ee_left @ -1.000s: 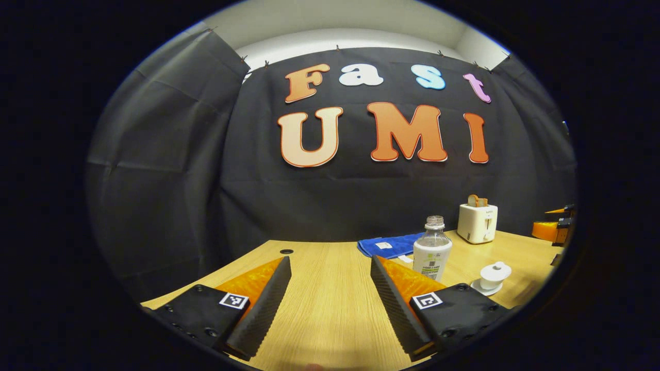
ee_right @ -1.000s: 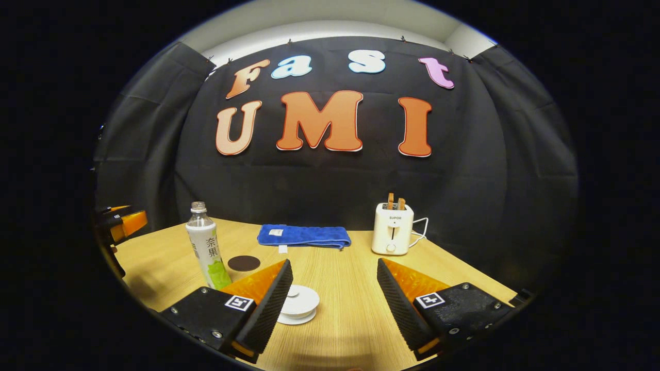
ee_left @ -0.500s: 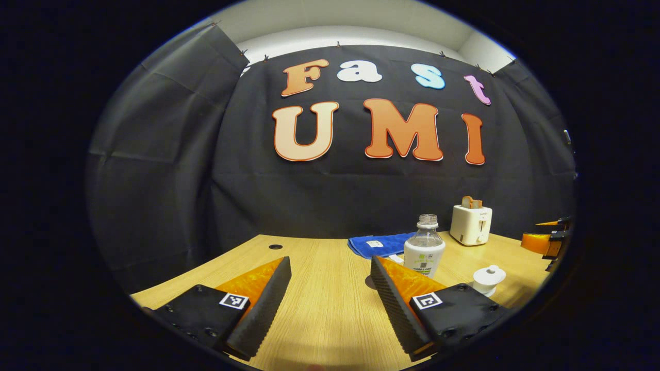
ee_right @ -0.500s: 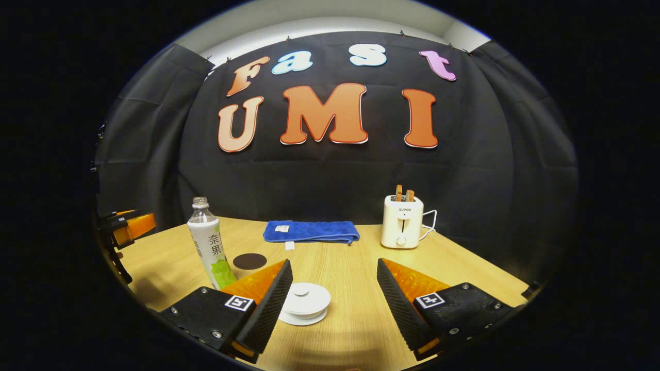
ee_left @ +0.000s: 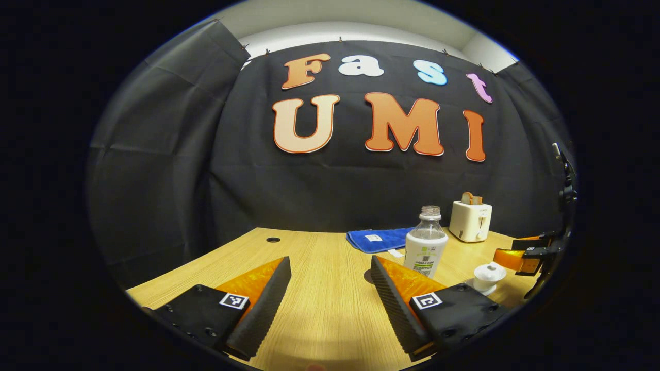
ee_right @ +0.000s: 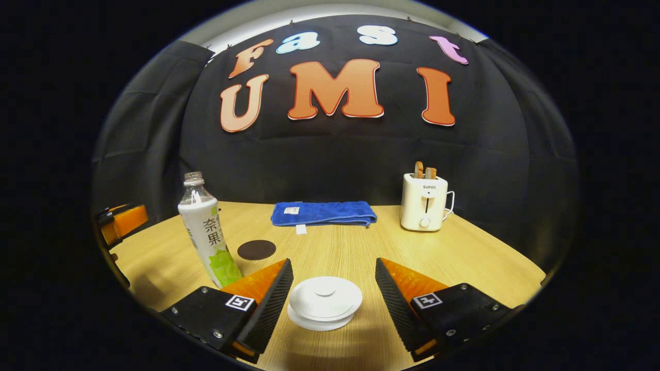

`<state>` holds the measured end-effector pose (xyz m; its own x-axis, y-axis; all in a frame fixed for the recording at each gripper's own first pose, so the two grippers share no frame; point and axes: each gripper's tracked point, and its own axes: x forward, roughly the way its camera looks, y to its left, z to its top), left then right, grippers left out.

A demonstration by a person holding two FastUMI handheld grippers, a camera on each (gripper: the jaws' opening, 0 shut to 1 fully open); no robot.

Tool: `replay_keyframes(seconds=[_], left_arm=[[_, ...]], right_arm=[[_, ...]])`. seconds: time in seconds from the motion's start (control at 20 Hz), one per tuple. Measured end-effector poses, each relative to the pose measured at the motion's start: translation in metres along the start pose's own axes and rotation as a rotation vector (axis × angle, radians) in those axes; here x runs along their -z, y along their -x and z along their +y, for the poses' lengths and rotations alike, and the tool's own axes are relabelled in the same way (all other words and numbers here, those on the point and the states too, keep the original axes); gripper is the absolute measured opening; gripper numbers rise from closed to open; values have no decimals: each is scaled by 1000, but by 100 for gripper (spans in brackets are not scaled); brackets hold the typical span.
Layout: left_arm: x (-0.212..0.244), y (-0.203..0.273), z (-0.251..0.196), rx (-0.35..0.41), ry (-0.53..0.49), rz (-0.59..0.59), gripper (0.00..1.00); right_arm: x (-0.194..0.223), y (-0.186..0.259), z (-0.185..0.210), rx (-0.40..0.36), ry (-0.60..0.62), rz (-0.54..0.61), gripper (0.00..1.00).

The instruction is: Open the teacup lid with one hand, grasp the water bottle and pour water into the teacup with the other hand; after pouring, place the water bottle on the coaster and then close the teacup lid.

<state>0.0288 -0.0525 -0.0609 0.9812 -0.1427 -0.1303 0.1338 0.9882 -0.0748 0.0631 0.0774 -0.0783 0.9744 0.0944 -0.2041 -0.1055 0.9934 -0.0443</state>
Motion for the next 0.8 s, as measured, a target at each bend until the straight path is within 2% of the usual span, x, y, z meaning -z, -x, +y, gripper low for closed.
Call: replay_keyframes(seconds=[0.15, 0.35, 0.45, 0.6, 0.75, 0.8], left_arm=[[4, -1, 2, -6, 1, 13, 99], [3, -2, 2, -6, -3, 18, 99], [5, -2, 3, -4, -6, 22, 99], [8, -4, 4, -6, -8, 33, 99], [11, -5, 4, -3, -4, 44, 99], [12, -6, 3, -1, -2, 47, 99]], right_arm=[[9, -8, 5, 3, 31, 31, 90], [18, -13, 9, 5, 23, 68, 75], [22, -16, 9, 12, 21, 88, 67], [24, -16, 12, 6, 12, 107, 49], [24, -15, 11, 8, 14, 110, 40], [24, -15, 10, 12, 8, 113, 35]])
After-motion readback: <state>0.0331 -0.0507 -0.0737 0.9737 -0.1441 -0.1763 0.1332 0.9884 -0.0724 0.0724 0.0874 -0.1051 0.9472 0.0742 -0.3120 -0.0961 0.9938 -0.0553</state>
